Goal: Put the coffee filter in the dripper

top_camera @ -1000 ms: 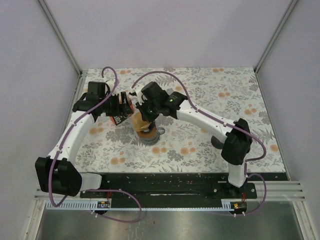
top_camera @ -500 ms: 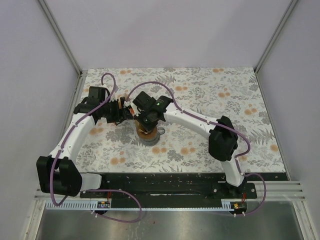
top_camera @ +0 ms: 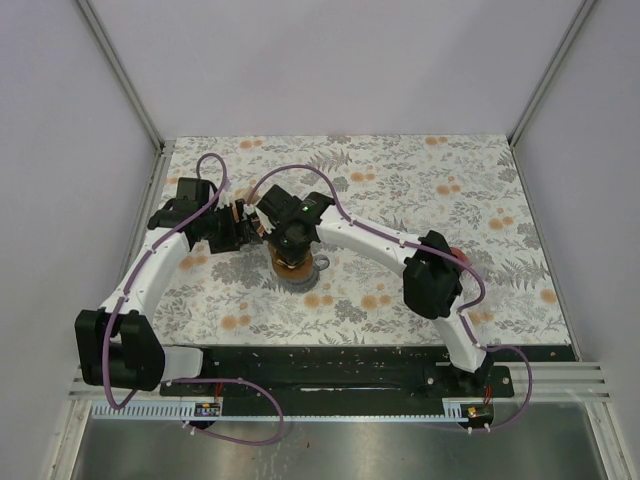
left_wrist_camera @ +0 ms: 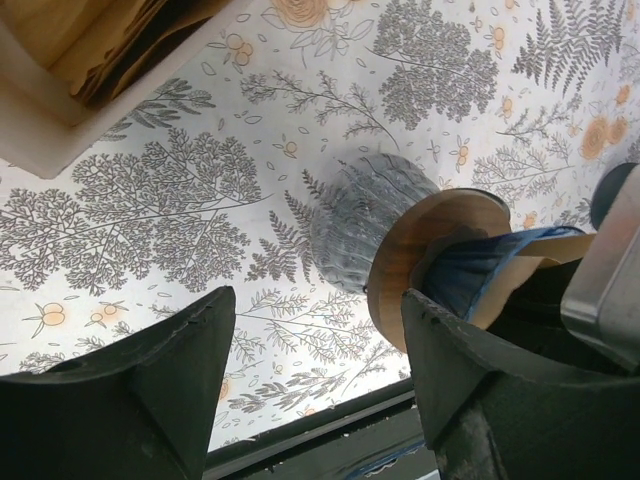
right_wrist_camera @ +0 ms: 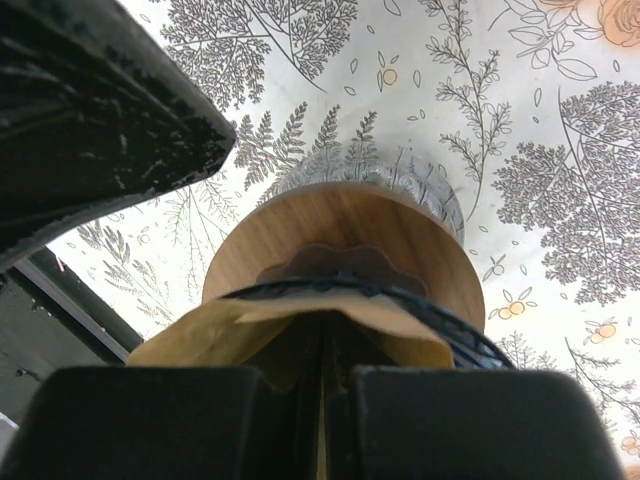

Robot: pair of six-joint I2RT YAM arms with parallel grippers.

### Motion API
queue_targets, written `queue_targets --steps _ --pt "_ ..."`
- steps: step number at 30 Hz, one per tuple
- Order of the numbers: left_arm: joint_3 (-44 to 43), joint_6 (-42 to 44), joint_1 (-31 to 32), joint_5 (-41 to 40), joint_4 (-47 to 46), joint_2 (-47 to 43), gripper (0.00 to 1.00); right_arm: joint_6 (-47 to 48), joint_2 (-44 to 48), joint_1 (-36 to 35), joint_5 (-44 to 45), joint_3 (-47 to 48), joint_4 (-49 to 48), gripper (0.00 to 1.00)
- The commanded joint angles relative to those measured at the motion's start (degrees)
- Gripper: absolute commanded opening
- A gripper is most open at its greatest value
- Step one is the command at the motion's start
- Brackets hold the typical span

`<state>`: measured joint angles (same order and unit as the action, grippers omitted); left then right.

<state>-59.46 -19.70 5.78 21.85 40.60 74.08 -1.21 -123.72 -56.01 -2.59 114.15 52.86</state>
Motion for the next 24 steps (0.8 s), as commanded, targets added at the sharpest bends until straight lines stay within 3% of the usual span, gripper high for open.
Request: queue_targets --steps 1,16,24 --pt "-1.0 0.8 1.7 7.1 -3.5 -1.3 0.71 -3.4 -5.6 -0.9 2.3 1.2 2.2 0.0" --pt "-2.8 0.8 2.0 7.5 -3.5 -1.2 0.7 -5.9 -12.5 -0.9 13.1 2.4 6.4 0.0" --pt "-2.9 1.4 2.1 7.4 -3.3 -1.1 0.7 -5.8 -12.3 -0.9 12.5 2.2 11.3 0.0"
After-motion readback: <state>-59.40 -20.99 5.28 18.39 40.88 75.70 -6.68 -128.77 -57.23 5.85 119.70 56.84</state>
